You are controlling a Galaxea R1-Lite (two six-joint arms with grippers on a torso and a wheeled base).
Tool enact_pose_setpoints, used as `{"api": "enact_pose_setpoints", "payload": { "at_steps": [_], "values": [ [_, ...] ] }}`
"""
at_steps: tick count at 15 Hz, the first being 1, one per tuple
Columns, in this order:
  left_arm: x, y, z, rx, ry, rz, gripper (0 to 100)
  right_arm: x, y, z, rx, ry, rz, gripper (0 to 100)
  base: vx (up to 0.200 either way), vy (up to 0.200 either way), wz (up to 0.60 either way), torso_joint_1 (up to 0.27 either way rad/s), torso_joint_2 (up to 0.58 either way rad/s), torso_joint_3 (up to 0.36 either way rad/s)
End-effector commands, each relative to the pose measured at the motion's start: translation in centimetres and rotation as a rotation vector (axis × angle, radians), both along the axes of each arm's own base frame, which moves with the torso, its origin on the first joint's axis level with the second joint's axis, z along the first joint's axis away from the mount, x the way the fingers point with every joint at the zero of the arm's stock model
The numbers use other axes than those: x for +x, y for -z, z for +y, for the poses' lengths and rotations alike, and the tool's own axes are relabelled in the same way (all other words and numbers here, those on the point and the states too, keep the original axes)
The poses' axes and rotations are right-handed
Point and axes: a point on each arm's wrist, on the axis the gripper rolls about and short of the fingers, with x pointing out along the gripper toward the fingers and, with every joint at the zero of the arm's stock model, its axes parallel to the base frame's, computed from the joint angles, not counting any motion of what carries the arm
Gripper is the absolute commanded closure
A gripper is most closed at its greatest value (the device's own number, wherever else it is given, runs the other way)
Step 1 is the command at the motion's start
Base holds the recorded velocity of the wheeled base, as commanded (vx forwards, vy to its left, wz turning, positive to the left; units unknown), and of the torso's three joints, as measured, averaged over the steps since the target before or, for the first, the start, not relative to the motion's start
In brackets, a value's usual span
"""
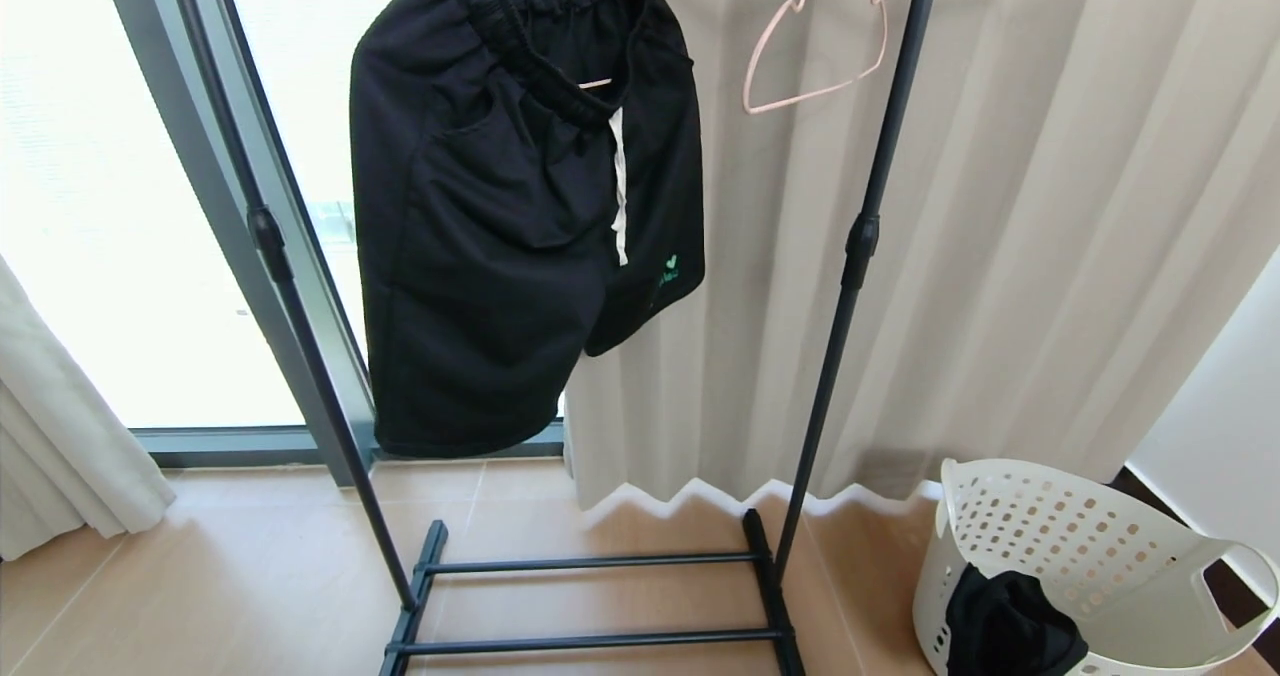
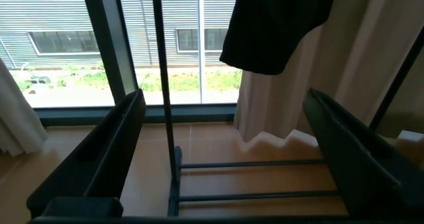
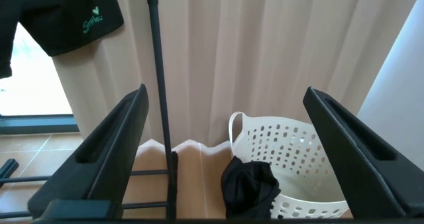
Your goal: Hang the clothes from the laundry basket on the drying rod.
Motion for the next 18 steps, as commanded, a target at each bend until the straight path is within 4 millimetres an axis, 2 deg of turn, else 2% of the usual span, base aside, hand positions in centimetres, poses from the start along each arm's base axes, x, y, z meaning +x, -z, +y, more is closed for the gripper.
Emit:
{"api": "enact_pose_setpoints", "payload": {
  "at_steps": [1, 11, 14, 15, 18],
  "values": [
    [0.01, -0.01, 0.0, 0.0, 0.001, 0.001, 0, 0.01, -0.01, 0.0, 0.0, 0.0, 0.001, 0, 0.0, 0.0, -0.6, -0.007, 0.03, 0.027],
    [0.01, -0.02, 0.0, 0.0, 0.001, -0.001, 0, 0.0, 0.0, 0.0, 0.002, 0.0, 0.0, 0, 0.0, 0.0, -0.6, 0.0, 0.0, 0.003],
    [0.01, -0.01, 0.0, 0.0, 0.001, 0.001, 0, 0.0, 0.0, 0.0, 0.0, 0.0, 0.0, 0, 0.0, 0.0, 0.0, 0.0, 0.0, 0.0],
    [0.01, -0.01, 0.0, 0.0, 0.001, 0.001, 0, 0.0, 0.0, 0.0, 0.0, 0.0, 0.0, 0, 0.2, 0.0, 0.0, 0.007, 0.01, 0.002],
    [0.01, -0.01, 0.0, 0.0, 0.001, 0.001, 0, 0.0, 0.0, 0.0, 0.0, 0.0, 0.0, 0, 0.2, -0.2, 0.0, -0.006, 0.0, 0.005]
  ]
}}
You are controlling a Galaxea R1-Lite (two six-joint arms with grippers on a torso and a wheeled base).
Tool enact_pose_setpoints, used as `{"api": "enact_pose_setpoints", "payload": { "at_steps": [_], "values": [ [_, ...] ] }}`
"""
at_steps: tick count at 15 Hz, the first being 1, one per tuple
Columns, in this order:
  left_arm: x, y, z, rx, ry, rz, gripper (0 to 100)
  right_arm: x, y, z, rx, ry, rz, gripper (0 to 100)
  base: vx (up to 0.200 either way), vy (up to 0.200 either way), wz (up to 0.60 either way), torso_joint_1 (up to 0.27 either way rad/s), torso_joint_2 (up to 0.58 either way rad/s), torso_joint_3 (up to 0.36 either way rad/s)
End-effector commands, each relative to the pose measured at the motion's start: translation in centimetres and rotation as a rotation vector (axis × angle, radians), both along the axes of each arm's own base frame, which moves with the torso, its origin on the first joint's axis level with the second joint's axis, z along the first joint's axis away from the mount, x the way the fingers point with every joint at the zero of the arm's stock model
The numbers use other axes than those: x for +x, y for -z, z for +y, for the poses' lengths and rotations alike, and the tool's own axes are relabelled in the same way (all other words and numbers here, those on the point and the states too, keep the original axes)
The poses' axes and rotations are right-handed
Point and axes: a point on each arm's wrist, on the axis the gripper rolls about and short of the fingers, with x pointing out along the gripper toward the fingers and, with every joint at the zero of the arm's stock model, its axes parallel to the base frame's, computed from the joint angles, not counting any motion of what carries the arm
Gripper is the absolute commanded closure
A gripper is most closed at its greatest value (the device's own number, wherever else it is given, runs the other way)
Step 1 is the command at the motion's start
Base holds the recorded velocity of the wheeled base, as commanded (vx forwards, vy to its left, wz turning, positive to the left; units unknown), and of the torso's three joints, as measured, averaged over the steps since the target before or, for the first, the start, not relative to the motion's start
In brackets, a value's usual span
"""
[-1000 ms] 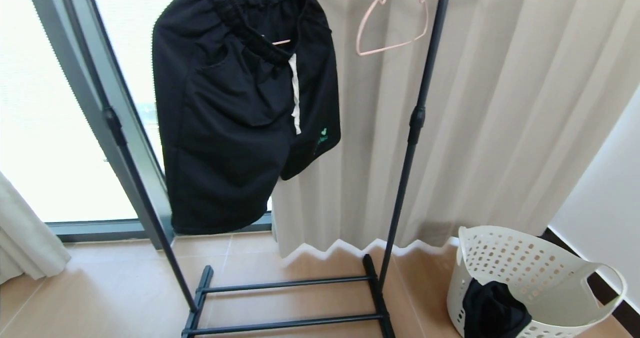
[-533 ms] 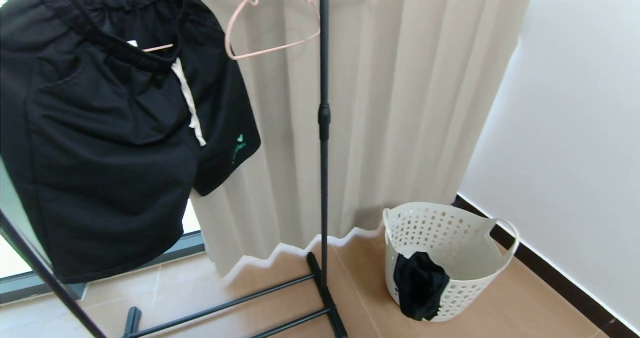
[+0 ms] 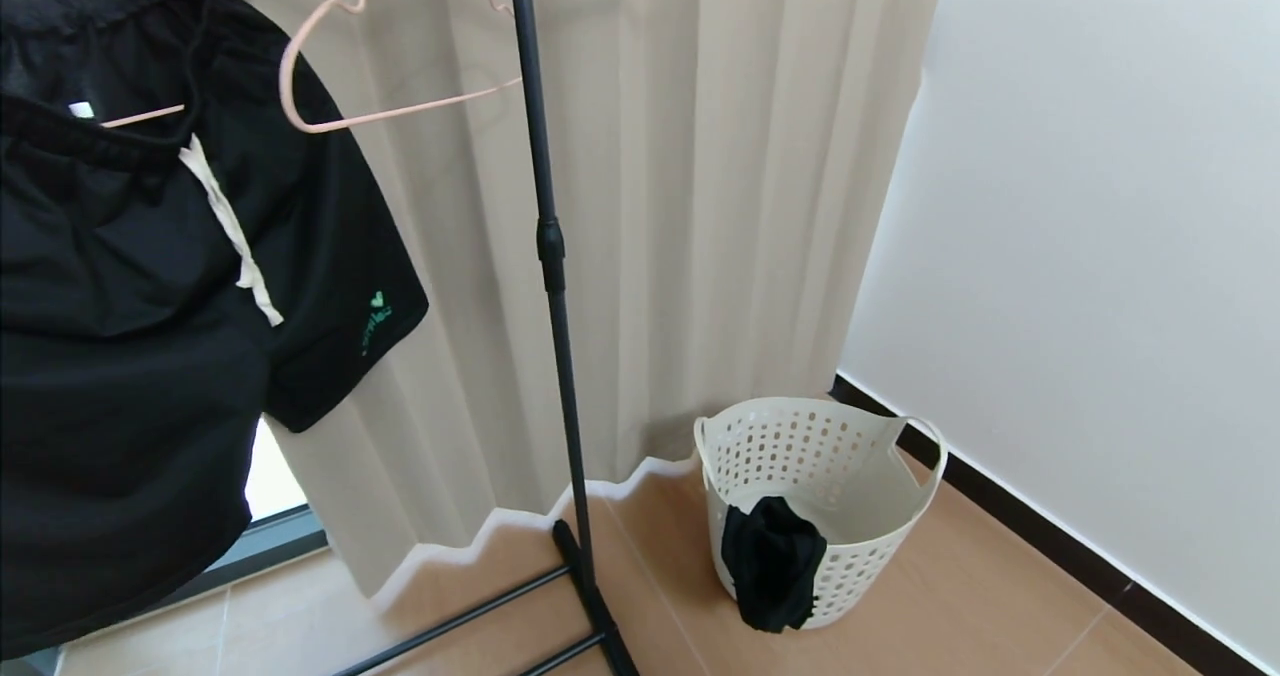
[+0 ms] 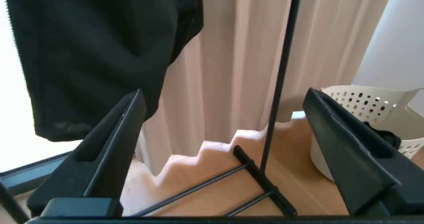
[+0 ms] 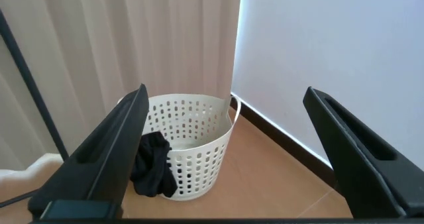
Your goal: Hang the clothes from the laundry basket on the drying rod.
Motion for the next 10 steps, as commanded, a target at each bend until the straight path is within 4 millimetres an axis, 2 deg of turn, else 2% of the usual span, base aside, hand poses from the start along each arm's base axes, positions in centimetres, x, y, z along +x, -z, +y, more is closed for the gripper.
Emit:
{"api": "enact_pose_setpoints", "payload": {
  "at_steps": [1, 2, 8, 9, 10],
  "values": [
    [0.01, 0.0, 0.0, 0.0, 0.0, 0.001, 0, 0.0, -0.01, 0.0, 0.0, 0.0, 0.0, 0, 0.2, -0.2, 0.0, 0.007, 0.0, 0.002],
    [0.01, 0.0, 0.0, 0.0, 0.0, 0.001, 0, 0.0, -0.01, 0.0, 0.001, -0.001, 0.0, 0, 0.2, -0.2, 0.0, 0.002, 0.0, 0.002],
    [0.01, 0.0, 0.0, 0.0, -0.001, 0.001, 0, 0.02, -0.01, 0.0, 0.003, -0.001, 0.001, 0, 0.0, -0.2, 0.0, 0.007, 0.0, 0.004],
    [0.01, 0.0, 0.0, 0.0, 0.0, 0.001, 0, 0.0, -0.01, 0.0, 0.003, -0.001, -0.001, 0, -0.2, -0.2, 0.0, -0.002, 0.0, 0.002],
    [0.01, -0.02, 0.0, -0.002, -0.001, 0.0, 0, 0.0, -0.01, 0.0, 0.003, -0.001, -0.001, 0, 0.0, 0.0, 0.0, 0.0, 0.0, 0.0]
  ]
}}
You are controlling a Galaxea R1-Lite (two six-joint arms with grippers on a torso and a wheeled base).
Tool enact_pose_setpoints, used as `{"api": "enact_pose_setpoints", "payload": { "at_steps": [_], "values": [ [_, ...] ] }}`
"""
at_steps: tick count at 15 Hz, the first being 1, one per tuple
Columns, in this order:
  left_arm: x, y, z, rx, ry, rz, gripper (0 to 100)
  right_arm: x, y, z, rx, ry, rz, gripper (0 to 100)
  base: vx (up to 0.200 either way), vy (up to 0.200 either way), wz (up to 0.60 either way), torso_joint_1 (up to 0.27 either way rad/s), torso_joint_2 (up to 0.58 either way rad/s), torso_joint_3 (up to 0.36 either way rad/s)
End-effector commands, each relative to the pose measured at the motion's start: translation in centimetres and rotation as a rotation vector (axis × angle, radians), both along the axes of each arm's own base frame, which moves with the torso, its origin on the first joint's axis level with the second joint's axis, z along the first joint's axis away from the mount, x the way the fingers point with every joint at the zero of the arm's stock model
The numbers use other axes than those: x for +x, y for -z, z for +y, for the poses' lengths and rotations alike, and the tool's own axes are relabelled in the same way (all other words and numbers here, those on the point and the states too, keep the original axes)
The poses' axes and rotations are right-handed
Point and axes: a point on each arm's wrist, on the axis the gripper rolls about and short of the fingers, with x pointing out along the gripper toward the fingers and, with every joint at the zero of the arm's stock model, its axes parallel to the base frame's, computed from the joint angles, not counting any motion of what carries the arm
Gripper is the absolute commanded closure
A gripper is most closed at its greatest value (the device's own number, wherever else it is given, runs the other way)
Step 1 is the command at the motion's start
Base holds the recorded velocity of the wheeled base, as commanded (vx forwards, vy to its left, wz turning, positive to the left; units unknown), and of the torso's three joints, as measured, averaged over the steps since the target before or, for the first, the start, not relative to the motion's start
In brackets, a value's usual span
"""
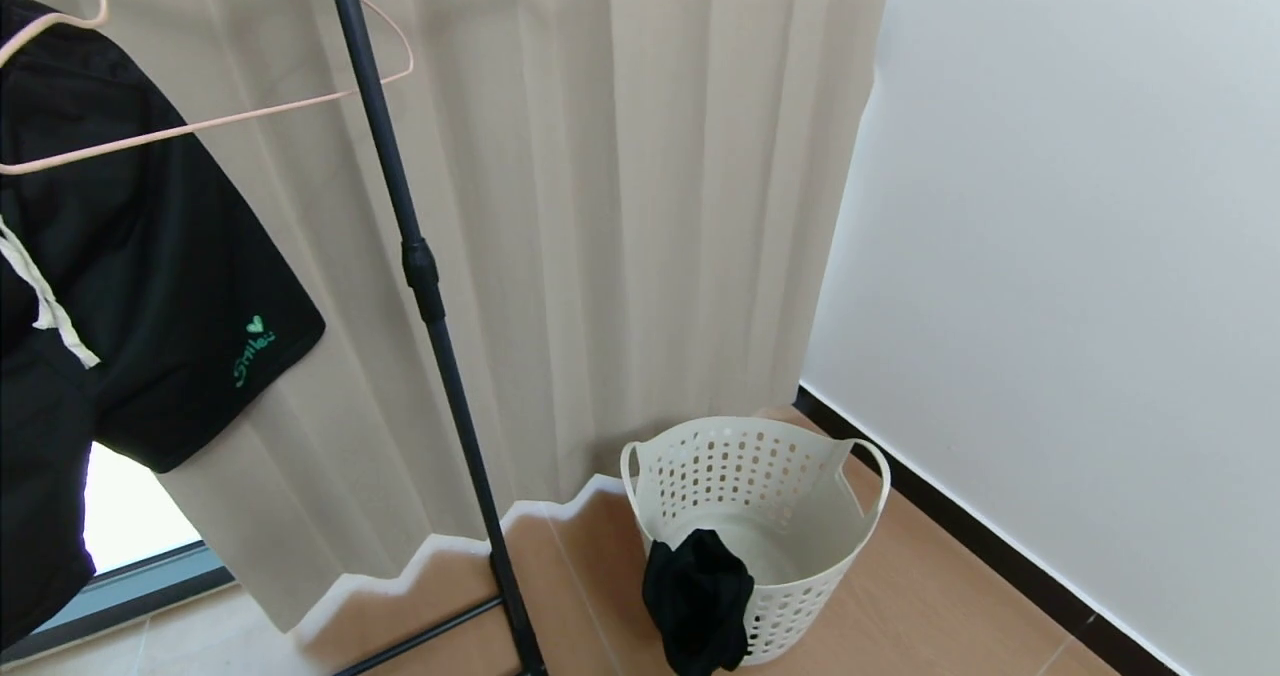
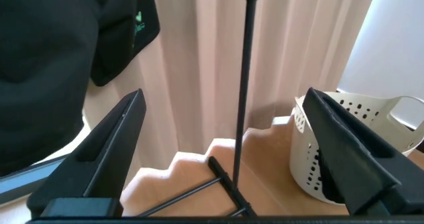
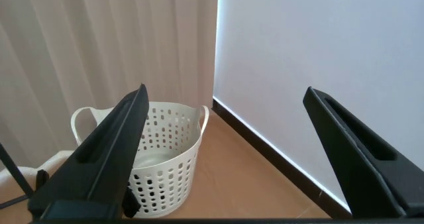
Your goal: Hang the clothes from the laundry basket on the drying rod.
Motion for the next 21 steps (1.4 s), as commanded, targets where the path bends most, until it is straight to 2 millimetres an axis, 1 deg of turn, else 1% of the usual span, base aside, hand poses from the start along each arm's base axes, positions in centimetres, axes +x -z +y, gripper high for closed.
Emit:
{"api": "enact_pose_setpoints", "payload": {
  "at_steps": [1, 10, 21],
  "values": [
    [0.01, 0.0, 0.0, 0.0, -0.001, 0.002, 0, 0.0, -0.01, 0.0, 0.0, 0.0, -0.001, 0, 0.0, 0.0, 0.0, 0.0, 0.0, 0.0],
    [0.01, 0.0, 0.0, 0.0, -0.001, 0.002, 0, 0.0, -0.01, 0.0, 0.0, 0.0, -0.001, 0, 0.0, 0.0, 0.0, -0.001, 0.0, -0.011],
    [0.01, 0.0, 0.0, -0.002, -0.002, 0.002, 0, 0.0, -0.01, 0.0, 0.0, 0.0, -0.001, 0, 0.0, 0.0, 0.0, 0.001, 0.0, -0.188]
  ]
}}
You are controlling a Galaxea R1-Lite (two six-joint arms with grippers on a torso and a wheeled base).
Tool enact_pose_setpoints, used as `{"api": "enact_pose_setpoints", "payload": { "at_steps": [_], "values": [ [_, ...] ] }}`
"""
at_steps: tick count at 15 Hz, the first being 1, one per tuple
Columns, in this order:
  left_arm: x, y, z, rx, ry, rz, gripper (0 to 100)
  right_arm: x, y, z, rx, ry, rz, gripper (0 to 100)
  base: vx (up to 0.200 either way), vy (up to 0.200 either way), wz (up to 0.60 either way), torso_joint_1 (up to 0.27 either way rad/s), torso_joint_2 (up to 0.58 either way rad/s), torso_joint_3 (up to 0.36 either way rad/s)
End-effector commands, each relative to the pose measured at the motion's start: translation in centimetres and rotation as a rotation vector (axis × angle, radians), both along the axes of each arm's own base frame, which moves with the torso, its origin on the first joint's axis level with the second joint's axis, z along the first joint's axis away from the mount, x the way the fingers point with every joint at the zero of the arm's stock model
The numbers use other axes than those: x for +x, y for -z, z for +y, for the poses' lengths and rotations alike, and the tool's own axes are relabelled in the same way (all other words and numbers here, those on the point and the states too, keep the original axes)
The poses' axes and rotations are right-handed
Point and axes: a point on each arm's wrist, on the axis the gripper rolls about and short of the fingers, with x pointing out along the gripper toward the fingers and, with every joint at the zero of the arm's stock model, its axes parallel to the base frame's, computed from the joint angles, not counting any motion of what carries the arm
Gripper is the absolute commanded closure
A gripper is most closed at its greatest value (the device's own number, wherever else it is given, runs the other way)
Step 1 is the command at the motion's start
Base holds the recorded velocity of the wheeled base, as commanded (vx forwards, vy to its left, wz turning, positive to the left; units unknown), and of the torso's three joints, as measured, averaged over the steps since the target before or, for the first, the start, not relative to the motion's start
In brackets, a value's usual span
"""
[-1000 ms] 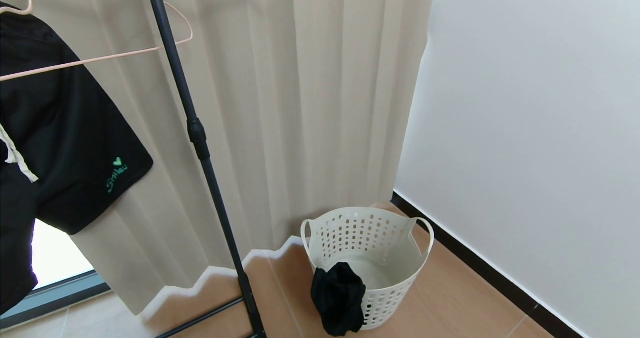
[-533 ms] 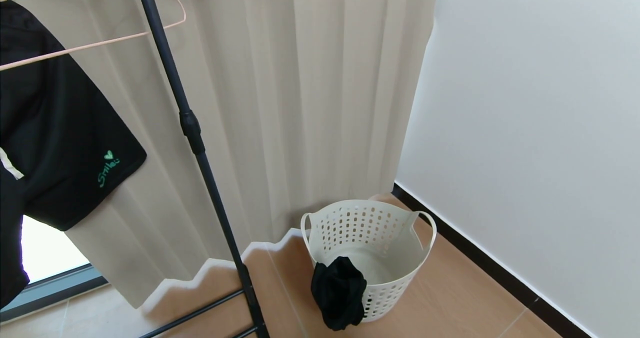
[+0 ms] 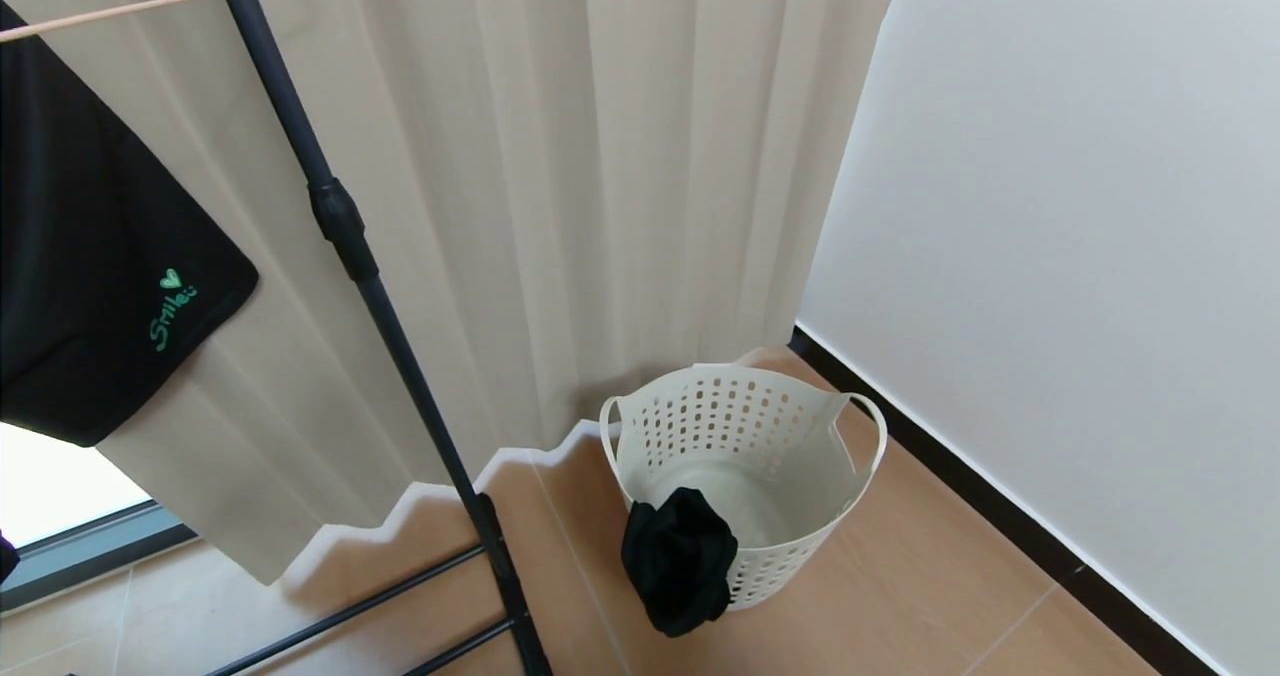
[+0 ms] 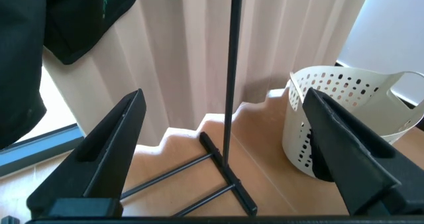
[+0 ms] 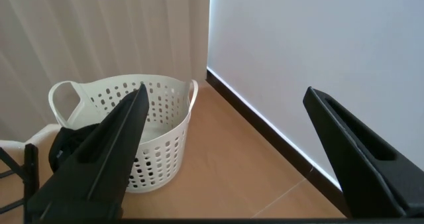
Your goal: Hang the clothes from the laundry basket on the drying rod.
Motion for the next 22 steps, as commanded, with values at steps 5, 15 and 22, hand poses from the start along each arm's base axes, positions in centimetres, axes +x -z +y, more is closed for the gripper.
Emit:
{"api": "enact_pose_setpoints", "payload": {
  "at_steps": [5, 15, 22],
  "values": [
    [0.01, -0.01, 0.0, 0.0, -0.001, 0.001, 0, 0.0, 0.0, 0.0, 0.0, 0.0, 0.0, 0, 0.0, 0.0, 0.0, 0.004, 0.0, -0.196],
    [0.01, -0.01, 0.0, 0.0, -0.001, 0.001, 0, -0.02, -0.05, -0.02, 0.007, 0.007, -0.006, 0, 0.0, 0.0, 0.0, 0.001, 0.0, -0.2],
    [0.01, -0.01, 0.0, 0.0, -0.001, 0.001, 0, 0.0, 0.01, -0.01, -0.005, 0.005, 0.002, 0, 0.0, 0.0, 0.0, 0.002, 0.0, -0.196]
  ]
}}
